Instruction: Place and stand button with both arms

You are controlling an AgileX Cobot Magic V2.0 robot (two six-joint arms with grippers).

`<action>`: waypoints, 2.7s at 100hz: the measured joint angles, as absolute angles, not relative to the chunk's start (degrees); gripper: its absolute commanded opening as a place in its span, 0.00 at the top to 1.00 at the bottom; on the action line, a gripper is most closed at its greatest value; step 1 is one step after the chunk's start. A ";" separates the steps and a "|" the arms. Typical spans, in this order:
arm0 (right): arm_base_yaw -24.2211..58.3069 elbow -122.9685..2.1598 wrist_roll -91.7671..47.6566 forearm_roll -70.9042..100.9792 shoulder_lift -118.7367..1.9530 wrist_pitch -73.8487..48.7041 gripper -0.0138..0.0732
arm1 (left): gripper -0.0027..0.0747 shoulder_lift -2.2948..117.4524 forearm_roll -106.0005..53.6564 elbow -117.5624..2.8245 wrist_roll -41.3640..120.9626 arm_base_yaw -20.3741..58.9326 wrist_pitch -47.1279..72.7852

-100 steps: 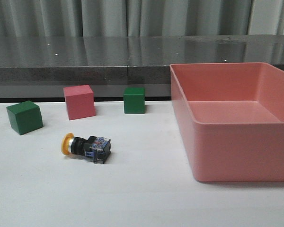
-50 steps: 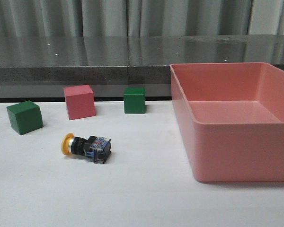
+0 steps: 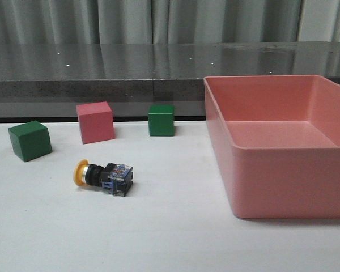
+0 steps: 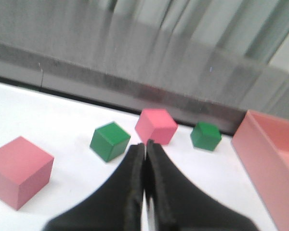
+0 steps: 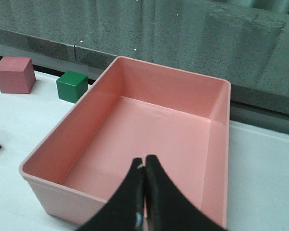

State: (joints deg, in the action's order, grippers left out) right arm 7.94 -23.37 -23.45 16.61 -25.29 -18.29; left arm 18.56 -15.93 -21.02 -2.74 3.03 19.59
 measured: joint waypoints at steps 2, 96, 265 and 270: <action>7.94 -23.37 -23.45 16.61 -25.29 -18.29 0.91 | 0.99 21.17 -15.76 -22.92 -1.73 3.13 21.51; 7.94 -23.32 -23.45 16.61 -25.29 -18.20 0.91 | 0.25 116.74 -43.75 -93.48 73.92 4.44 68.50; 7.94 -23.32 -23.35 16.64 -25.29 -18.20 0.91 | 0.33 117.07 -55.12 -69.40 120.96 5.94 57.13; 7.94 -23.32 -23.35 16.64 -25.29 -18.20 0.91 | 0.36 117.18 -55.73 -69.26 121.43 5.94 56.76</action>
State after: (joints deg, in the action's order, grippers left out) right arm 7.94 -23.32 -23.35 16.64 -25.29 -18.20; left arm 117.18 -55.73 -69.26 121.43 5.94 56.76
